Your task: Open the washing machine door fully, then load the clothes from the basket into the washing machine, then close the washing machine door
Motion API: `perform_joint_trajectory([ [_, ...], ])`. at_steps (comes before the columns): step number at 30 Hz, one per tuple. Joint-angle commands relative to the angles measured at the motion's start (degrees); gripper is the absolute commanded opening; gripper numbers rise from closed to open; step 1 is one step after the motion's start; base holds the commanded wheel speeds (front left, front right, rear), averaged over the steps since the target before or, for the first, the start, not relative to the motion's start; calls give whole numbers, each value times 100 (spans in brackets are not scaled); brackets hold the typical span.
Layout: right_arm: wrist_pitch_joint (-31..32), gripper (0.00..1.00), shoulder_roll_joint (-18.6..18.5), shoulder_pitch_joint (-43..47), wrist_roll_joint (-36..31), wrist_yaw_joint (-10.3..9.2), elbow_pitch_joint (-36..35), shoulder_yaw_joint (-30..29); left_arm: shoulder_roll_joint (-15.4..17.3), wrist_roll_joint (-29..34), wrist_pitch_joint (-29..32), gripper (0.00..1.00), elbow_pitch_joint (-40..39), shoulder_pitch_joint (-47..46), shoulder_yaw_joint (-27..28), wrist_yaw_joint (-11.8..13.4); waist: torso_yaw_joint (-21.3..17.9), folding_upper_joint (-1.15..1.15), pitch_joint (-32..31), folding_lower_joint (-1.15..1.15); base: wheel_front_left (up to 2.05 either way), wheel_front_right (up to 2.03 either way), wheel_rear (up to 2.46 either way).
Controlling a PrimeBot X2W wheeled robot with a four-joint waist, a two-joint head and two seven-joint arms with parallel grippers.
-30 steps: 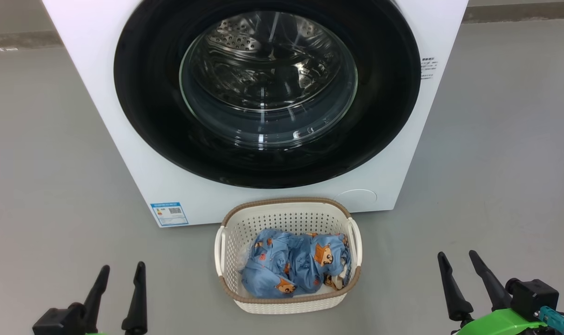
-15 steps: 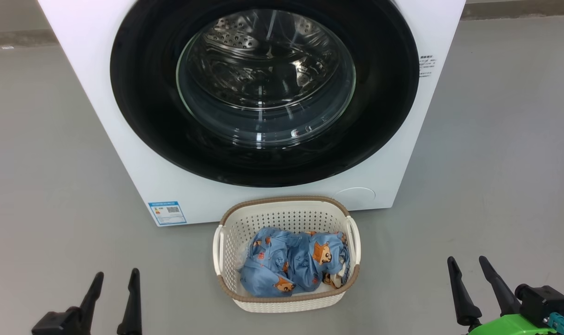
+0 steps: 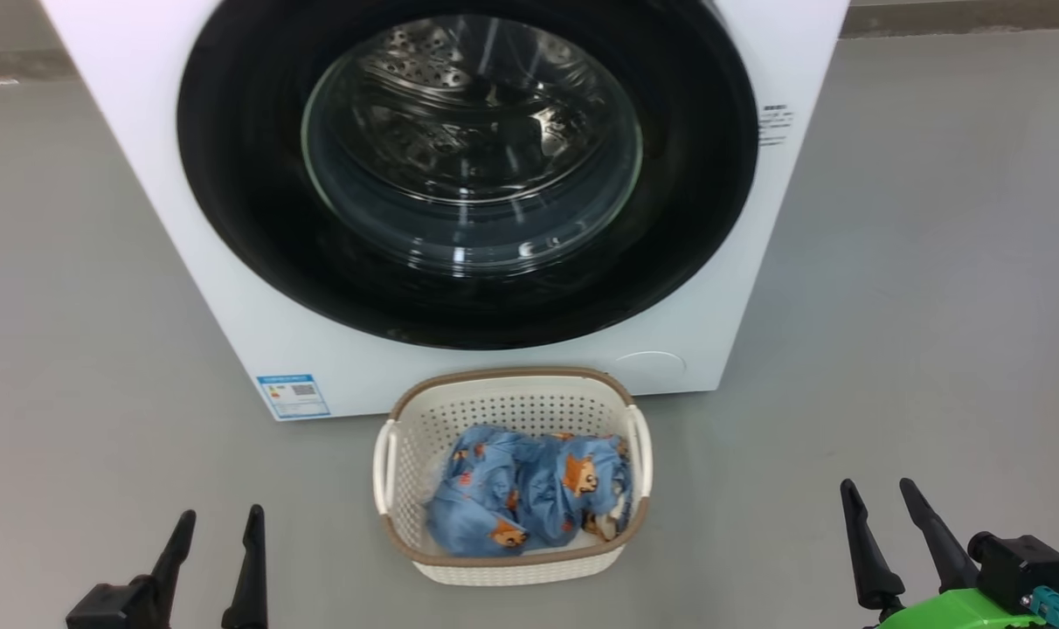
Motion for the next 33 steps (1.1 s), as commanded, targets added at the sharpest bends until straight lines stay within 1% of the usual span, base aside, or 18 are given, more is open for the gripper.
perform_joint_trajectory([
  [1, -74, 100, -58, -93, -96, 9, -147, 130, 88, 62, -52, 100, -133, -263, 192, -15, 9, 0, 2, 0, 119, 119, -237],
  [16, -74, 100, -54, -98, -92, 9, -137, 147, 107, 31, -52, 100, -115, -250, 199, -15, 6, 0, -35, 0, 123, 123, -246],
  [20, -74, 100, -61, -89, -86, 9, -143, 160, 80, -98, -52, 100, -255, -226, 203, -15, -1, 0, -40, 0, 105, 105, -211],
  [26, -74, 100, -72, -78, -89, 9, -141, 163, 110, -189, -52, 100, -317, -196, 178, -15, 4, 0, -40, 0, 66, 66, -132],
  [33, -74, 100, -67, -88, -78, 9, -140, 165, 74, -177, -52, 100, -356, -170, 170, -15, 13, 0, -41, 0, 19, 19, -39],
])
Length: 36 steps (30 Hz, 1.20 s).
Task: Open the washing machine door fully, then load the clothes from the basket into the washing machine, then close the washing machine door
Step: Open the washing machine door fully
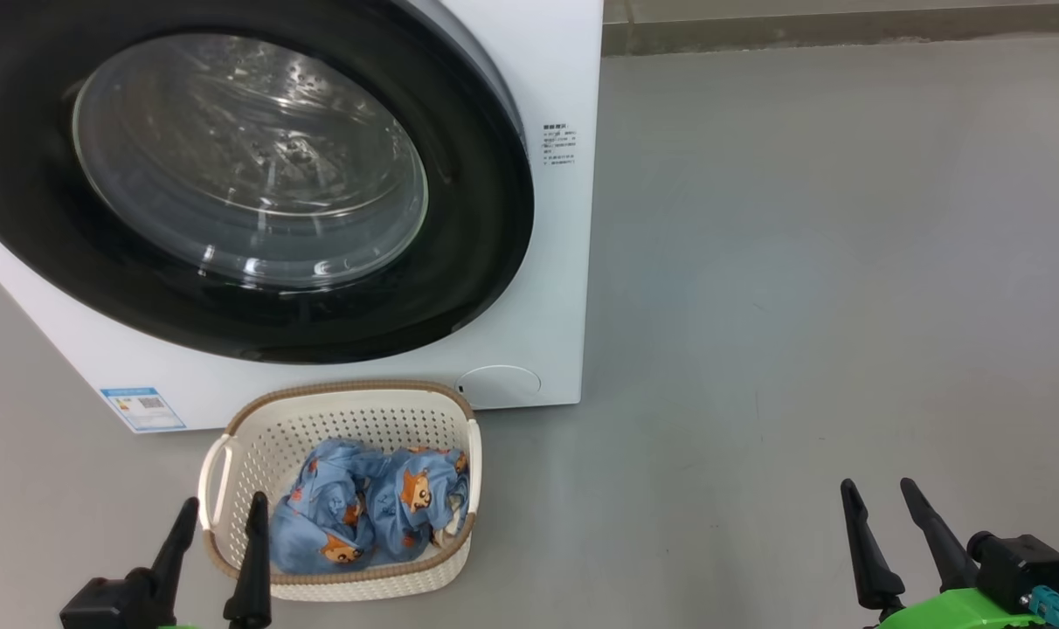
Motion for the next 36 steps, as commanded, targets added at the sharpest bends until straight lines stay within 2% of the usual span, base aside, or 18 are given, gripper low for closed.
perform_joint_trajectory([
  [1, -74, 100, -50, -93, -38, 9, -139, 164, 92, -22, -44, 100, -162, -160, 184, -14, 4, 0, 4, 0, 0, 0, 0],
  [6, -74, 100, -30, -215, 23, 9, -140, 267, 60, -27, -44, 100, -194, -159, 166, -14, 14, 0, 43, 0, 0, 0, 0],
  [8, -74, 25, -15, -318, 123, 9, -137, 326, 51, -38, -44, 100, -213, -161, 143, -14, 19, 0, 59, 0, 0, 0, 0],
  [9, -74, 0, -6, -469, 221, 9, -142, 400, 46, -55, -44, 100, -225, -171, 117, -14, 32, 0, 83, 0, 0, 0, 0],
  [13, -74, 0, 81, -904, 699, 9, -202, 441, 40, -100, -44, 100, -262, -223, 91, -14, 60, 0, 184, 0, 0, 0, 0],
  [20, -74, 0, 208, -1964, 1944, 9, -295, 281, 37, -166, -44, 100, -316, -385, 31, -14, 179, 0, 420, 0, 0, 0, 0],
  [24, -74, 0, 198, -2561, 2293, 9, -267, 322, 46, -218, -44, 100, -351, -538, -50, -14, 312, 0, 603, 0, 0, 0, 0],
  [31, -74, 0, -19, -3500, 2916, 9, -110, 448, 49, -300, -44, 100, -366, -807, -125, -14, 570, 0, 973, 0, 0, 0, 0],
  [36, -74, 0, -240, -4093, 3740, 9, 161, 641, 33, -351, -44, 100, -359, -1021, -193, -14, 758, 0, 1234, 0, 0, 0, 0],
])
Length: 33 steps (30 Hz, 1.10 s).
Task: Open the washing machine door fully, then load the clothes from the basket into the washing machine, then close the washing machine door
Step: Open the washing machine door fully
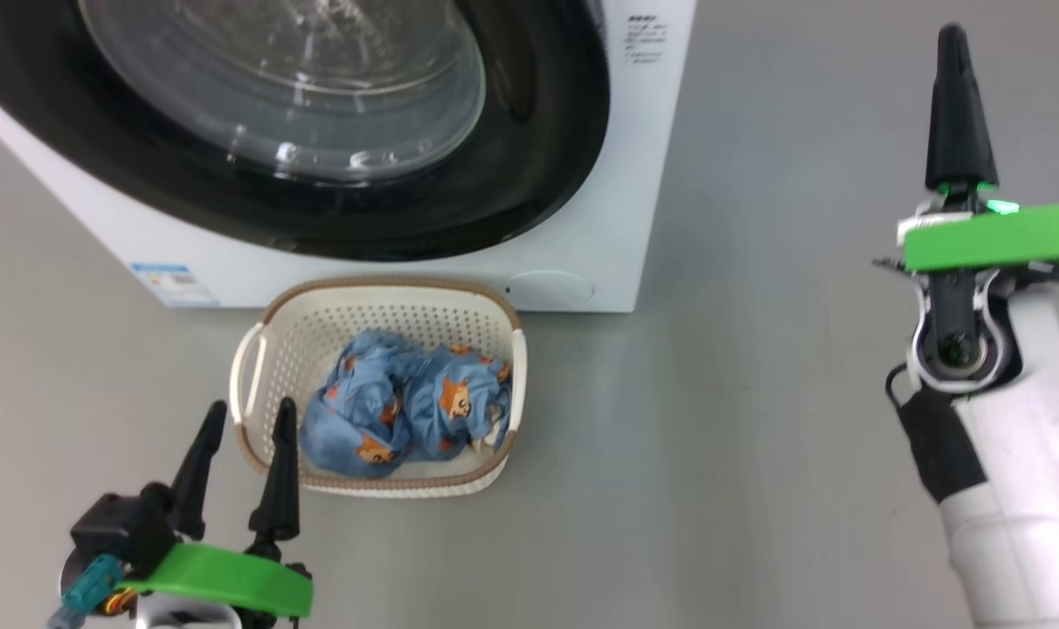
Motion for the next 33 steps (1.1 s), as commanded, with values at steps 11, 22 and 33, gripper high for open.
perform_joint_trajectory([
  [11, 667, 0, -733, -1274, 2076, 9, 688, 1159, 52, -137, -37, 100, -112, -513, 36, -15, 514, 0, 648, 0, 0, 0, 0],
  [22, 2208, 0, -1240, -1985, 3250, 9, 1035, 1887, 6, -212, -37, 100, -137, -746, -86, -15, 733, 0, 1000, 0, 0, 0, 0],
  [33, 3045, 0, -1436, -2529, 3695, 9, 1488, 2013, -30, -265, -37, 100, -144, -908, -251, -15, 908, 0, 1265, 0, 0, 0, 0],
])
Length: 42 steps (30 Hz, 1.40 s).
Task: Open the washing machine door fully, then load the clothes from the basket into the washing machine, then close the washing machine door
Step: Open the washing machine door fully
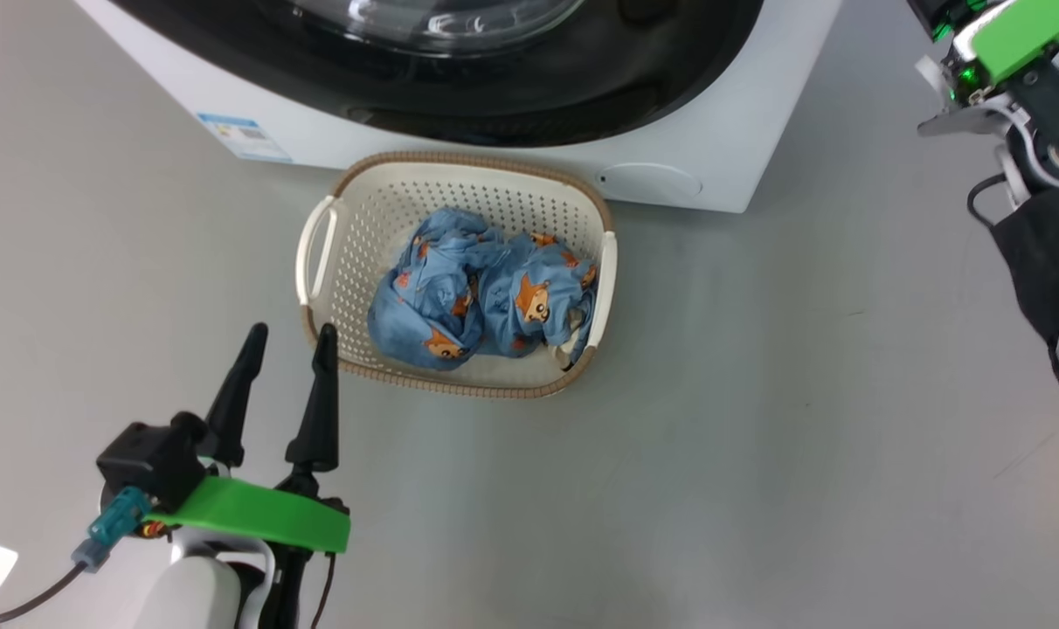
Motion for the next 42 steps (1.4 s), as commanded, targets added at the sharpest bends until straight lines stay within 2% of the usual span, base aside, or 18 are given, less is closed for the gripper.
perform_joint_trajectory([
  [1, 139, 0, 20, -137, 105, 9, -75, 25, 109, -18, -37, 100, -147, -150, 143, -14, 68, 0, 84, 0, 0, 0, 0],
  [6, 449, 0, -23, -406, 142, 9, 70, 75, 77, -41, -37, 100, -184, -255, 62, -14, 156, 0, 262, 0, 0, 0, 0],
  [15, 647, 0, -34, -951, 6, 9, 299, 198, 16, -86, -37, 100, -225, -493, -65, -14, 318, 0, 583, 0, 0, 0, 0],
  [27, 750, 0, 30, -1231, -158, 9, 439, 435, -48, -117, -37, 100, -232, -609, -106, -14, 415, 0, 699, 0, 0, 0, 0],
  [32, 828, 0, 64, -1175, -144, 9, 381, 545, -68, -114, -37, 100, -220, -637, -98, -14, 416, 0, 683, 0, 0, 0, 0],
  [42, 1027, 0, 127, -478, -18, 9, -18, 842, 7, -35, -37, 100, -123, -472, -41, -14, 232, 0, 274, 0, 0, 0, 0],
])
